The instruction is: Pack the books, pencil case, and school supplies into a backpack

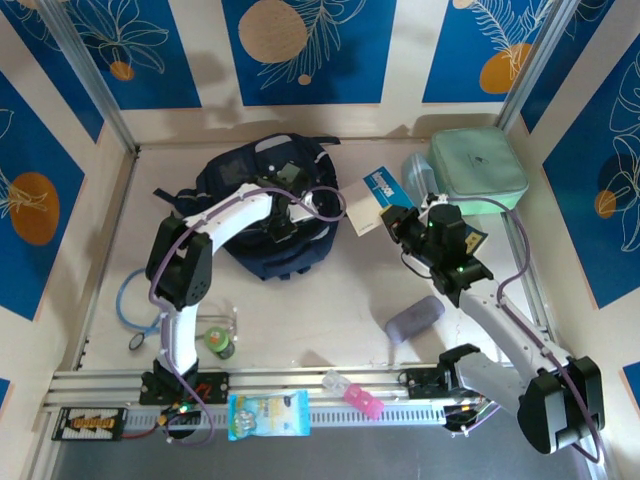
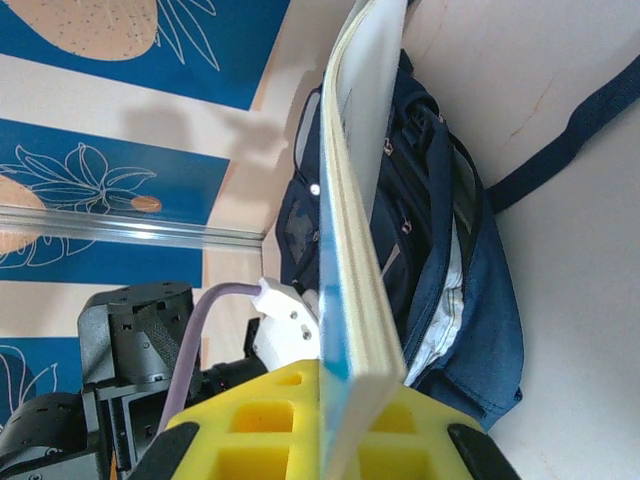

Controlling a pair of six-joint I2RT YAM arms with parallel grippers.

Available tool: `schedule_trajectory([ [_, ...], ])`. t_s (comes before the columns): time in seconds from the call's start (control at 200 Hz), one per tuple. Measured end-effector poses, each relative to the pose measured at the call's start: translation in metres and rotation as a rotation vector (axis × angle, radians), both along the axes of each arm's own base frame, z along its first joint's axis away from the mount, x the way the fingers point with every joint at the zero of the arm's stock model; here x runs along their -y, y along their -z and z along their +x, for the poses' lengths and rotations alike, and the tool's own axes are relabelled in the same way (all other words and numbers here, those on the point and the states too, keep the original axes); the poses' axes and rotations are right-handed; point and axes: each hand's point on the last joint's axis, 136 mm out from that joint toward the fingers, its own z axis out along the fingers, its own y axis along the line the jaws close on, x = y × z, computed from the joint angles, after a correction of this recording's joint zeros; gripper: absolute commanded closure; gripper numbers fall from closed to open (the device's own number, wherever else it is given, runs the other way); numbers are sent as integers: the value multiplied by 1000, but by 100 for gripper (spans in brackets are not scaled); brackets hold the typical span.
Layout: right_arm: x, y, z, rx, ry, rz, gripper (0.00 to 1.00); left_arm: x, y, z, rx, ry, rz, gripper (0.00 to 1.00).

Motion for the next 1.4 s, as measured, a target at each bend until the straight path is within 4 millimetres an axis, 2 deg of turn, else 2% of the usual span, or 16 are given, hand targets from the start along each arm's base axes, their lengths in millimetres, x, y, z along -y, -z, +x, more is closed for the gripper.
schedule_trajectory([
  [0.105,2,2,-3,-1,0,-21,100,3,-13,0,22,-6,-33,91],
  [0.15,3,3,-4,-6,0,-32,100,3,-23,1,41,-8,-50,100],
  [0.44,15,12,-21,3,12,-95,100,9,-101,14,243,-104,-222,100],
  [0.6,8,10,-26,24,-29,-86,100,12,-133,23,339,-184,-322,100],
  [0.73,-17,18,-28,9,-115,-67,100,15,-152,29,388,-246,-397,100],
  [0.96,-78,44,-21,-61,-274,-28,100,22,-172,35,415,-296,-480,100],
  [1.12,-122,35,11,-39,-338,15,100,24,-179,36,416,-311,-510,100],
  [1.235,-144,30,40,-13,-344,49,100,21,-182,38,409,-330,-534,100],
  [1.33,-160,41,66,-41,-323,67,100,20,-181,39,394,-343,-553,100],
  [1.4,-169,58,82,-78,-292,60,100,20,-181,38,383,-350,-566,100],
])
